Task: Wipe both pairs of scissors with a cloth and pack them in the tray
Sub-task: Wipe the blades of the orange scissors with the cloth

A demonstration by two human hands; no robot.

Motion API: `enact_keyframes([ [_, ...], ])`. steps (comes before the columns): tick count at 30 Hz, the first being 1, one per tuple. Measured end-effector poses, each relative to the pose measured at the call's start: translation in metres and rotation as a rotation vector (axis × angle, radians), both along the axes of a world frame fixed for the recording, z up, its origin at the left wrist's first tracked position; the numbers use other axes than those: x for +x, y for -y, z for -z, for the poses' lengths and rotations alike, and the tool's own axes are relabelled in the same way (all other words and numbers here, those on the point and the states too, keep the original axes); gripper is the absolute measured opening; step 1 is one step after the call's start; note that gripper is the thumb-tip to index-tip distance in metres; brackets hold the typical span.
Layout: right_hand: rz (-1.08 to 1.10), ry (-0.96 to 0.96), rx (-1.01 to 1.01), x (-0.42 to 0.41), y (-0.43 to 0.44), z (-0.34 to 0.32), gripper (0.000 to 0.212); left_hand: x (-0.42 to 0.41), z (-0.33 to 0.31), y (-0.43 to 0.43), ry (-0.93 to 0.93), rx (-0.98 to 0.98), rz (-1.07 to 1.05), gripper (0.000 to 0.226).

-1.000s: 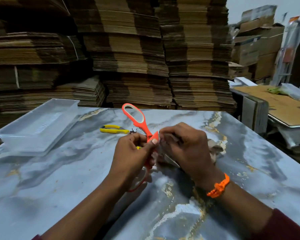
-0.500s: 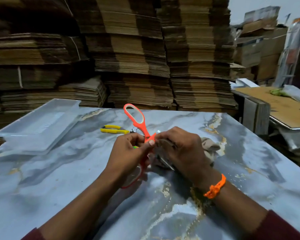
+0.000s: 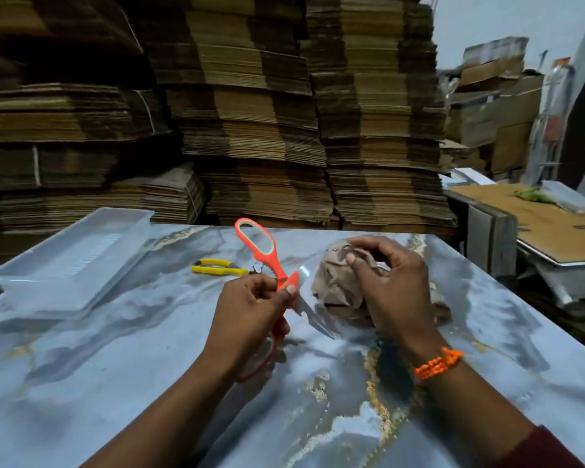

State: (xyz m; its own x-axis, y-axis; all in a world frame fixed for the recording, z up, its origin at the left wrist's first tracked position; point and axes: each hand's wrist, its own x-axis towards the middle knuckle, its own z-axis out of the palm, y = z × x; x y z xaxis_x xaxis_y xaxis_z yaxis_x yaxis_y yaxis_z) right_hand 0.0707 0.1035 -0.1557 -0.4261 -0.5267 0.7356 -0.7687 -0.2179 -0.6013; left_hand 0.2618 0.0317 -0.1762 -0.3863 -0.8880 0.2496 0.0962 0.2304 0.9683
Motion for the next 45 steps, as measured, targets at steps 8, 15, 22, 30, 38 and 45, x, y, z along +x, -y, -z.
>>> enact_keyframes([
  [8, -0.068, 0.001, -0.018, 0.018, 0.012, 0.005, 0.015, -0.002, 0.008, -0.004, 0.125, -0.163, -0.048, 0.023],
  [15, -0.060, -0.110, -0.008, 0.024, 0.011, 0.008, 0.018, -0.001, 0.009, 0.000, 0.141, -0.169, -0.065, 0.023],
  [22, -0.028, -0.098, 0.008, 0.014, 0.009, 0.010, 0.023, 0.000, 0.008, -0.002, 0.114, -0.155, -0.041, 0.021],
  [30, 0.165, 0.352, -0.036, -0.038, 0.003, 0.001, 0.011, 0.003, 0.001, 0.003, 0.020, -0.046, -0.067, 0.025],
  [38, -0.117, -0.145, 0.010, 0.035, 0.014, 0.005, 0.016, -0.001, 0.003, 0.000, 0.130, -0.159, -0.107, 0.022],
  [45, -0.101, -0.097, 0.008, 0.027, 0.011, 0.008, 0.019, -0.001, 0.009, 0.001, 0.177, -0.194, -0.082, 0.019],
])
